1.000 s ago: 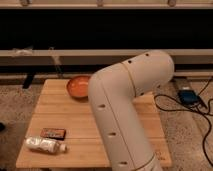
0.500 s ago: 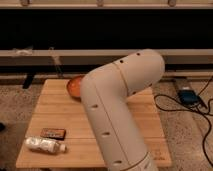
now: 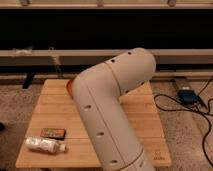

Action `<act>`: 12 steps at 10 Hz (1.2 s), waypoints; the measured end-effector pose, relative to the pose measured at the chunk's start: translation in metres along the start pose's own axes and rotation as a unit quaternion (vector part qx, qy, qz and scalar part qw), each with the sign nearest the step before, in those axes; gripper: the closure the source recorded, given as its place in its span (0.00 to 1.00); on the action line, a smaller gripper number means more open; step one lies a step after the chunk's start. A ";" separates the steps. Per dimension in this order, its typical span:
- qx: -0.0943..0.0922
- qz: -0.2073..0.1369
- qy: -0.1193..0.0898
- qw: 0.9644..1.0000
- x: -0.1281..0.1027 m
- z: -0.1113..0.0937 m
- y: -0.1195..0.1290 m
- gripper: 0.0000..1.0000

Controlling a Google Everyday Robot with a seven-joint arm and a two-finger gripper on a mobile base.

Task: Drag the pepper across the table

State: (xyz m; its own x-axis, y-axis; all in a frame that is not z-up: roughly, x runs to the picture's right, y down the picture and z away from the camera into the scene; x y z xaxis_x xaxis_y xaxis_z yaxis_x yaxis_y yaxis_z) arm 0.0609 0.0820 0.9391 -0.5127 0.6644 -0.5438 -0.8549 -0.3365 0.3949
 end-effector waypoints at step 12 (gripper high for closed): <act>-0.051 -0.217 -0.026 0.974 0.013 -0.008 0.014 1.00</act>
State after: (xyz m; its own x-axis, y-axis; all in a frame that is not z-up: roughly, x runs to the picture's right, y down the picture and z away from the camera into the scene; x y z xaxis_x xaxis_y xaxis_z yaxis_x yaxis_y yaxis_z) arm 0.0416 0.0801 0.9316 -0.0985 0.7912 -0.6035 -0.9951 -0.0788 0.0592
